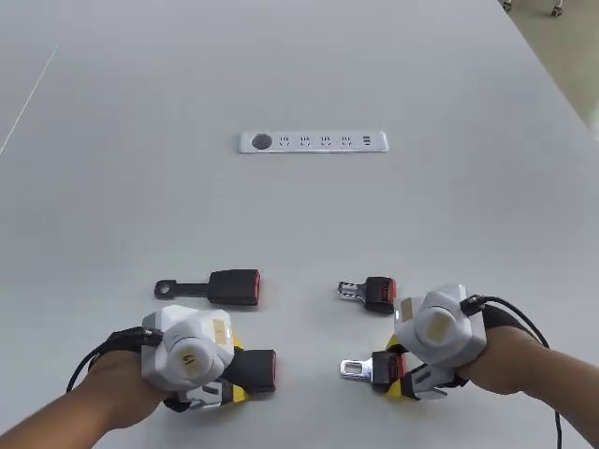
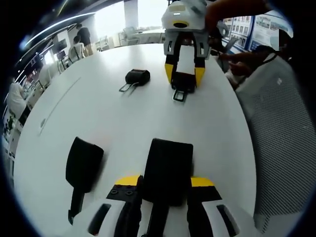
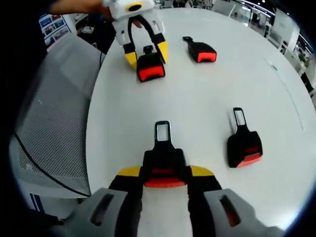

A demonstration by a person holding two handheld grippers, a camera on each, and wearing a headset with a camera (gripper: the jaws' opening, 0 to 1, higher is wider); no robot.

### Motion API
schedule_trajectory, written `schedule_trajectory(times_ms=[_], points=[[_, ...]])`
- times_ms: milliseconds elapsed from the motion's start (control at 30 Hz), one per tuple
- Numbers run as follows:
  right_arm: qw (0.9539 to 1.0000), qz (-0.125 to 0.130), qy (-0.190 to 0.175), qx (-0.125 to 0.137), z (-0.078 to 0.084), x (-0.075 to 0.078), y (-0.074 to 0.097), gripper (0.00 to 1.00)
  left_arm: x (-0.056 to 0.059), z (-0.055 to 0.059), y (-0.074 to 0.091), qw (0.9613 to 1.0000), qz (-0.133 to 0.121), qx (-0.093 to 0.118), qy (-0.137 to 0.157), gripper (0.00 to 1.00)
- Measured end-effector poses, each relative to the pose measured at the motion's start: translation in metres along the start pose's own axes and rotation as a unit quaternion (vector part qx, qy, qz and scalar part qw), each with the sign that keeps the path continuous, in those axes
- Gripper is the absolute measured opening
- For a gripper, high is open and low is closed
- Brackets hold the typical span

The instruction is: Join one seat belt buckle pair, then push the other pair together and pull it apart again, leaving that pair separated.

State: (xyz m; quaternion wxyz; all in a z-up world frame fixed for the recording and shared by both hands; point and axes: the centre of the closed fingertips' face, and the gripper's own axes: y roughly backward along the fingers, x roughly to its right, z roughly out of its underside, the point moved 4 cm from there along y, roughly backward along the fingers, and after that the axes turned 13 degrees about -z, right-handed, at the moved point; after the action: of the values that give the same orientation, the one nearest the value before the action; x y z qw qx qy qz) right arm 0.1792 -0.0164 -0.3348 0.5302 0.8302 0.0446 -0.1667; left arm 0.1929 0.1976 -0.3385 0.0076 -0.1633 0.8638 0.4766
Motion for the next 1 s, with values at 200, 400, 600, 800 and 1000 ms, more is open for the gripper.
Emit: schedule_trajectory(times_ms=[200, 400, 600, 800, 1000], points=[[0.9999, -0.005, 0.011, 0.01, -0.014, 0.0, -0.006, 0.35, 0.0, -0.001, -0.001, 1.0, 0.001, -0.004, -0.002, 0.36], [0.9993, -0.008, 0.03, 0.021, -0.033, 0.002, -0.016, 0.35, -0.001, -0.002, -0.001, 0.9999, 0.004, -0.013, -0.01, 0.36], [0.9987, -0.011, 0.041, 0.027, -0.05, 0.002, -0.023, 0.35, -0.001, -0.002, 0.0, 0.9999, 0.006, -0.01, -0.009, 0.36], [0.9981, -0.015, 0.045, 0.04, -0.061, 0.002, -0.028, 0.35, -0.002, -0.001, 0.0, 0.9999, 0.007, -0.009, -0.01, 0.36], [0.9972, -0.018, 0.044, 0.057, -0.071, 0.002, -0.032, 0.35, -0.002, -0.001, 0.0, 0.9999, 0.008, -0.01, -0.011, 0.35]])
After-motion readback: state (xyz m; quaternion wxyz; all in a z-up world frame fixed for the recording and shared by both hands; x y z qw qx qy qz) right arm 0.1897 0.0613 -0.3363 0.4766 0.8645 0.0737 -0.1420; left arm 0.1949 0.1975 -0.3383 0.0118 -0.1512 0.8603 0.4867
